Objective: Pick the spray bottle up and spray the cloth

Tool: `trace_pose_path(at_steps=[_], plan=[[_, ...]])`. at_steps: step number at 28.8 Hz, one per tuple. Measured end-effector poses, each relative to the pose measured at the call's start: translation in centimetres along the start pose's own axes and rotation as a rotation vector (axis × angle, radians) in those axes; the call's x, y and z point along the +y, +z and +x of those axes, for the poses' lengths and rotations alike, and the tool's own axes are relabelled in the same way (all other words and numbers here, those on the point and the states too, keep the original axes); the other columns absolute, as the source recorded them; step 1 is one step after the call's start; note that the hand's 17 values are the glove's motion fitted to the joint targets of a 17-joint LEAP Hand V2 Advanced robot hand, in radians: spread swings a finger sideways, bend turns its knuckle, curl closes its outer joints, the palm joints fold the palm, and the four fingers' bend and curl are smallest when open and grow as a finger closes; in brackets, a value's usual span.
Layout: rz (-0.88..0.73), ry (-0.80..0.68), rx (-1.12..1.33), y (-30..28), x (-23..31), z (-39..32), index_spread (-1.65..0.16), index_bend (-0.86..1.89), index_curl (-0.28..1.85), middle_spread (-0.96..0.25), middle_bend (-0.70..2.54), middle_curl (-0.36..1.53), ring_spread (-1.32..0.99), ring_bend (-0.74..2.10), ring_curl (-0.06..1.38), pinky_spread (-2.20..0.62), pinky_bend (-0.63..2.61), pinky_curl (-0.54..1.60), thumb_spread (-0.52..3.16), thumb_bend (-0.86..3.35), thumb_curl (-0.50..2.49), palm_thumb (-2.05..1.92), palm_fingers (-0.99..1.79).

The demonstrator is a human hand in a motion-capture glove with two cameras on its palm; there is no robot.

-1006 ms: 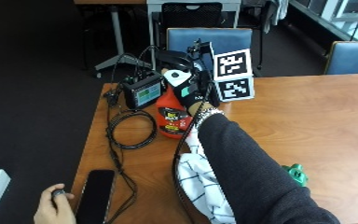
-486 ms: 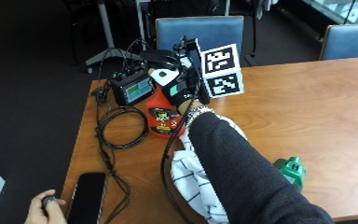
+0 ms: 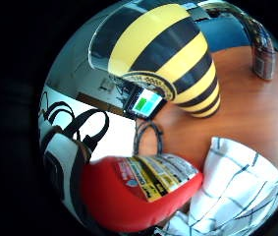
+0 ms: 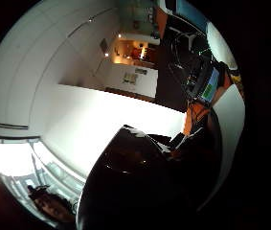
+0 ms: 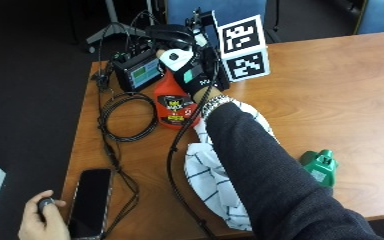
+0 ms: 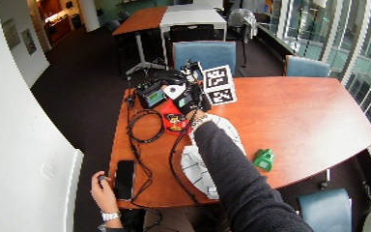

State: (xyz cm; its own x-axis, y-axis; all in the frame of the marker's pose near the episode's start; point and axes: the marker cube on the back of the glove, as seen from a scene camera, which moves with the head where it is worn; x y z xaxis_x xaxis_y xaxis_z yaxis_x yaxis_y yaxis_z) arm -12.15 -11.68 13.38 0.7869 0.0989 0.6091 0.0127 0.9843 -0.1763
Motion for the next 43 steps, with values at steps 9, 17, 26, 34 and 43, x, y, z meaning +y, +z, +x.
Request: trace_pose_path(at_steps=[9, 17, 26, 34, 43], plan=[[0.022, -0.024, 0.004, -0.7, 0.0, -1.4, -0.31, 0.22, 0.59, -0.24, 0.59, 0.50, -0.22, 0.63, 0.45, -0.32, 0.41, 0.39, 0.26, -0.04, 0.80, 0.92, 1.39], [-0.010, 0.008, 0.016, 0.0, 0.7, 0.1, -0.32, 0.23, 0.59, -0.24, 0.59, 0.50, -0.24, 0.64, 0.45, -0.33, 0.41, 0.40, 0.26, -0.04, 0.80, 0.91, 1.39], [-0.153, 0.101, 0.000, 2.0, 2.7, 3.2, -0.32, 0.24, 0.60, -0.24, 0.61, 0.50, -0.24, 0.59, 0.44, -0.32, 0.44, 0.41, 0.27, -0.03, 0.81, 0.92, 1.36], [-0.207, 0.143, -0.003, 2.1, 3.1, 4.6, -0.33, 0.20, 0.59, -0.23, 0.57, 0.49, -0.23, 0.56, 0.44, -0.31, 0.44, 0.42, 0.29, -0.03, 0.80, 0.93, 1.28], [-0.293, 0.146, 0.008, 2.1, 3.6, 5.5, -0.33, 0.13, 0.53, -0.25, 0.51, 0.48, -0.22, 0.55, 0.44, -0.20, 0.34, 0.39, 0.36, -0.05, 0.76, 0.95, 1.09]])
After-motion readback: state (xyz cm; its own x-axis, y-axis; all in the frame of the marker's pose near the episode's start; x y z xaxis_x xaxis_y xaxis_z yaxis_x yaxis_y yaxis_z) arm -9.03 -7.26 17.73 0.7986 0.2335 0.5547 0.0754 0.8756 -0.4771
